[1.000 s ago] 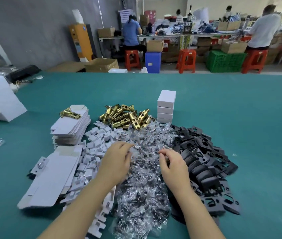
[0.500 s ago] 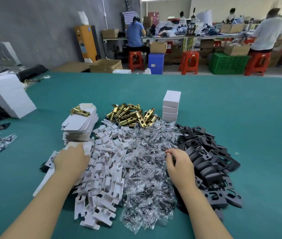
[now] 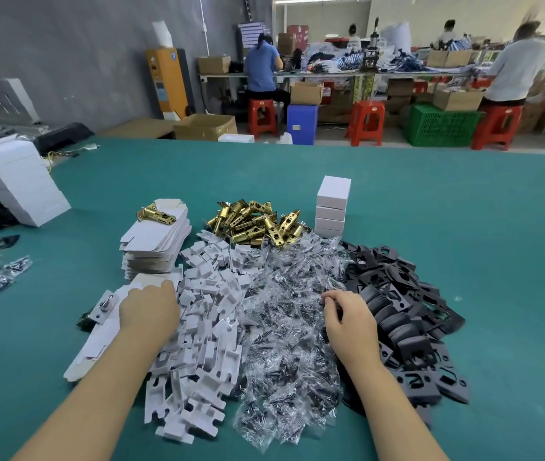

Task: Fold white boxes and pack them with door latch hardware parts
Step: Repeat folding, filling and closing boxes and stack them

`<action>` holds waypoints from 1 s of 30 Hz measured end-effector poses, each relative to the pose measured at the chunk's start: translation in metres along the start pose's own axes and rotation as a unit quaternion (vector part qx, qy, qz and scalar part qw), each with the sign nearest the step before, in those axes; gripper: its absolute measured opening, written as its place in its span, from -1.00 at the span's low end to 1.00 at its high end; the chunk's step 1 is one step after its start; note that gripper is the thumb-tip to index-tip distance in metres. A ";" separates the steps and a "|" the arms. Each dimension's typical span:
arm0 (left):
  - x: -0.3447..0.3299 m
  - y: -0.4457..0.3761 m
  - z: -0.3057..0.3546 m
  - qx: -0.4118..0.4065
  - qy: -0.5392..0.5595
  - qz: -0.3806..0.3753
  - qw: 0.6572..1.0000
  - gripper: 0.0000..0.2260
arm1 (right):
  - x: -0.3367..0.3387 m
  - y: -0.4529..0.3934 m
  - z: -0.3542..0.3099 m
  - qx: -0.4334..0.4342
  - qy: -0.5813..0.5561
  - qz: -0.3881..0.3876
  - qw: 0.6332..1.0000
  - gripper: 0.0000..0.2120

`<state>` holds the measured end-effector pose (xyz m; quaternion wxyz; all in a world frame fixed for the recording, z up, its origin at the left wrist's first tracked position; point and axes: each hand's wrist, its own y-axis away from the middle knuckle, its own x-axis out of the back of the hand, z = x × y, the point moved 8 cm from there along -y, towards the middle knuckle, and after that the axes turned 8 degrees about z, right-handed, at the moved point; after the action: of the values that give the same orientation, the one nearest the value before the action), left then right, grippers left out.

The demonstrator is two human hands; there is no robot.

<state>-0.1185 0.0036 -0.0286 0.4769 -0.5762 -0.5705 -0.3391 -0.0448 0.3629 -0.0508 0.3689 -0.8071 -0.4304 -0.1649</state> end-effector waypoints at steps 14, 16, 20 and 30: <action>0.001 -0.002 0.005 -0.006 -0.034 0.015 0.999 -0.76 | 0.001 0.000 -0.001 -0.003 -0.007 -0.004 1.000 -0.83; 0.002 -0.001 0.006 -0.007 -0.038 0.016 0.999 -0.74 | 0.002 0.000 -0.001 -0.004 -0.008 -0.004 1.000 -0.83; 0.008 -0.001 0.006 -0.005 -0.034 0.026 0.999 -0.75 | 0.003 0.001 -0.002 -0.006 -0.009 -0.006 1.000 -0.84; 0.053 0.008 0.021 -0.009 -0.100 0.046 0.994 -0.35 | 0.014 -0.001 -0.006 -0.006 -0.009 0.035 0.999 -0.84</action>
<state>-0.1076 0.0420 0.0132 0.4278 -0.6367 -0.5852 -0.2628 -0.0371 0.3664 -0.0380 0.3653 -0.8255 -0.4043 -0.1473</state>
